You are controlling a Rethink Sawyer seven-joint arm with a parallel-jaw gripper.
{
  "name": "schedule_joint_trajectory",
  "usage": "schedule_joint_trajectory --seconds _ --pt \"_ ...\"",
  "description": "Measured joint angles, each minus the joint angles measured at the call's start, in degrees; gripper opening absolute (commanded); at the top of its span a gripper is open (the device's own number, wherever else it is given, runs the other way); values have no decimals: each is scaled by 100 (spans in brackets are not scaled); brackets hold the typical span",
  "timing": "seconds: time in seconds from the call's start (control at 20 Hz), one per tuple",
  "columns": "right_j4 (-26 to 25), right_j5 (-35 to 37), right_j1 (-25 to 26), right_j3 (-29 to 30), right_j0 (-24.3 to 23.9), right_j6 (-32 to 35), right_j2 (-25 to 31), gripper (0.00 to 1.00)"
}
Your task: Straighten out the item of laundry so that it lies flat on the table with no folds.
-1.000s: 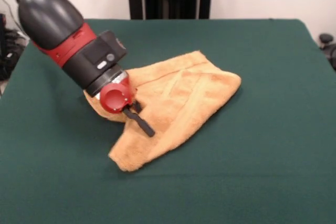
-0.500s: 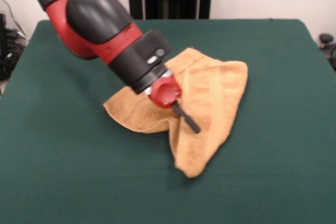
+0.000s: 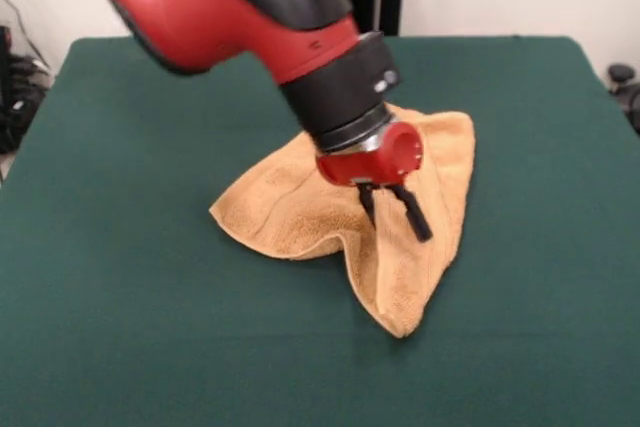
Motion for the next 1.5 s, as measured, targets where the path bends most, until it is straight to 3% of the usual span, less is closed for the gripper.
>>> schedule_joint_trajectory --seconds 0.05,0.15,0.4,0.6,0.75,1.0,1.1,1.3,1.4,1.5 --pt "-13 -38 -121 -1 181 4 -179 100" --pt "-17 -141 -568 -50 1041 17 -1036 100" --pt "-19 -188 -1021 -290 2616 17 -2737 100" --pt "-20 -259 -1106 -415 3177 17 -3515 100" --pt "-19 -377 -1107 -514 3334 17 -3987 100" --pt "-18 -560 -1099 -629 3187 17 -4395 100" --pt "-19 -587 -1128 -649 2818 17 -4276 100" --pt "-15 -565 -1080 -652 1802 17 -3506 100" --pt "-13 -466 -911 -661 898 17 -2789 100" --pt "-14 -376 -761 -669 436 17 -2440 100"
